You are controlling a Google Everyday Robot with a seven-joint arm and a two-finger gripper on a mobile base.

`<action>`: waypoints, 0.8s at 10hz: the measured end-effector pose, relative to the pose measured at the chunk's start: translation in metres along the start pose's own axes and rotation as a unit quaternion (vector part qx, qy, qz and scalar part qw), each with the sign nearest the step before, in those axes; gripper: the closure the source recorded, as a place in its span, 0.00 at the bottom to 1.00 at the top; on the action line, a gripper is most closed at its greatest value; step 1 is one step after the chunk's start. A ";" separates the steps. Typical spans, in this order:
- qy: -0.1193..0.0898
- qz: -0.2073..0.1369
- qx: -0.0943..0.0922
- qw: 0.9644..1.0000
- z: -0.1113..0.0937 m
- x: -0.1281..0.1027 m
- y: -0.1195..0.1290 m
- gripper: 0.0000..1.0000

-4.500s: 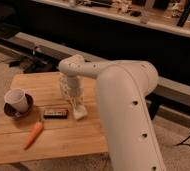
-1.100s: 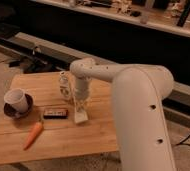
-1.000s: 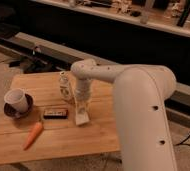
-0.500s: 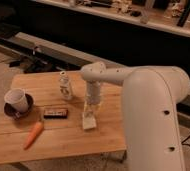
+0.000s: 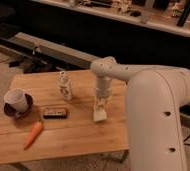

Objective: Wipe the white sponge on the table

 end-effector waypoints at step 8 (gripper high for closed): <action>-0.039 -0.002 -0.128 0.991 -0.006 -0.080 0.073 1.00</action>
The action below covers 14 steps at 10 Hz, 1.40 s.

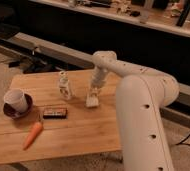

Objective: Wipe the white sponge on the table

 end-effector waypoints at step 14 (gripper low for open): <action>0.042 -0.070 -0.050 0.995 -0.001 0.067 0.025 0.80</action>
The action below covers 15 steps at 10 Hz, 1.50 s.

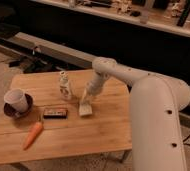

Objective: Wipe the white sponge on the table

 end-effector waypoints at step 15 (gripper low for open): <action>-0.001 0.001 -0.001 1.000 -0.001 0.000 0.000 0.77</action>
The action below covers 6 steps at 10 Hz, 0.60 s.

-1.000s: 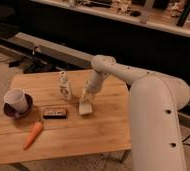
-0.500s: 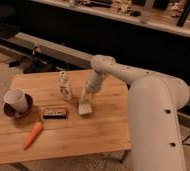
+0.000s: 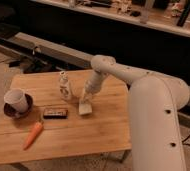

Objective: Wipe the white sponge on the table

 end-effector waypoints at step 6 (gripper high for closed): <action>-0.001 0.000 0.000 1.000 -0.001 0.000 0.000 0.56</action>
